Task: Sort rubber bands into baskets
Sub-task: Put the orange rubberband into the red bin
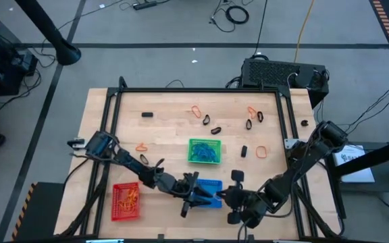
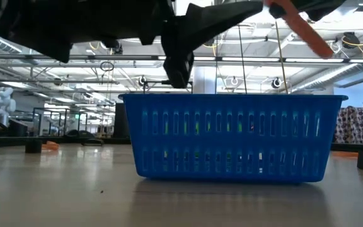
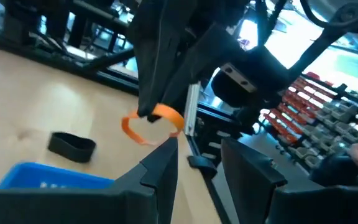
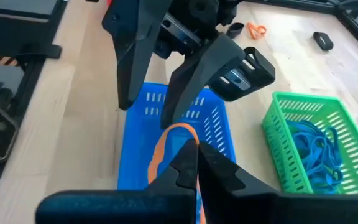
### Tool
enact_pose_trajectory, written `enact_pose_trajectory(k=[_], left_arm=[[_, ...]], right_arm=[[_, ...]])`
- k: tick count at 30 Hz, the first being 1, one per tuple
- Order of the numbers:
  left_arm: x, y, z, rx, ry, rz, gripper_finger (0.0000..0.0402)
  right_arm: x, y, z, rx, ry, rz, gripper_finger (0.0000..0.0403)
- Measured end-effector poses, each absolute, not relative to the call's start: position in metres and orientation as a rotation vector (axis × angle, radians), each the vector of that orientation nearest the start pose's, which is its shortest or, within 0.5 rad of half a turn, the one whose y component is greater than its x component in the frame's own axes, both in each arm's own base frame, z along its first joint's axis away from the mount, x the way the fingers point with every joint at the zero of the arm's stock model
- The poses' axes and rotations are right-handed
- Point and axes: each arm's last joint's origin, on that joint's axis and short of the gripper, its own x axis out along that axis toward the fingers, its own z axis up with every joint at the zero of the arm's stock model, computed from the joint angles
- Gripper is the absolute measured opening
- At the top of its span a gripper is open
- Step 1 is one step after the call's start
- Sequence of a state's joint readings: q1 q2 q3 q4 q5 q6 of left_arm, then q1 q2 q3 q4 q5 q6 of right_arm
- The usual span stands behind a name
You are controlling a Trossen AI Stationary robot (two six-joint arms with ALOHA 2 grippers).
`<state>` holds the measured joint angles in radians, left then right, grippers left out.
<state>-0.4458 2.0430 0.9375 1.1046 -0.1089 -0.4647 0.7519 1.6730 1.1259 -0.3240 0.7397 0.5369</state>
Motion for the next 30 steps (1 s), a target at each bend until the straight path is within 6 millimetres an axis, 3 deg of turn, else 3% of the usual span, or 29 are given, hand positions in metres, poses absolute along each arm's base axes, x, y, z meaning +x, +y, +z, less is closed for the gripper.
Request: enact_pose_trajectory(k=[19, 30], left_arm=[[0.366, -0.159, 0.142, -0.387, 0.082, -0.177, 0.013], [0.373, -0.143, 0.142, -0.39, 0.067, -0.125, 0.013]], right_arm=[[0.28, 0.203, 0.223, -0.032, 0.579, -0.26, 0.0], [0.286, 0.194, 0.223, -0.02, 0.576, -0.291, 0.0]])
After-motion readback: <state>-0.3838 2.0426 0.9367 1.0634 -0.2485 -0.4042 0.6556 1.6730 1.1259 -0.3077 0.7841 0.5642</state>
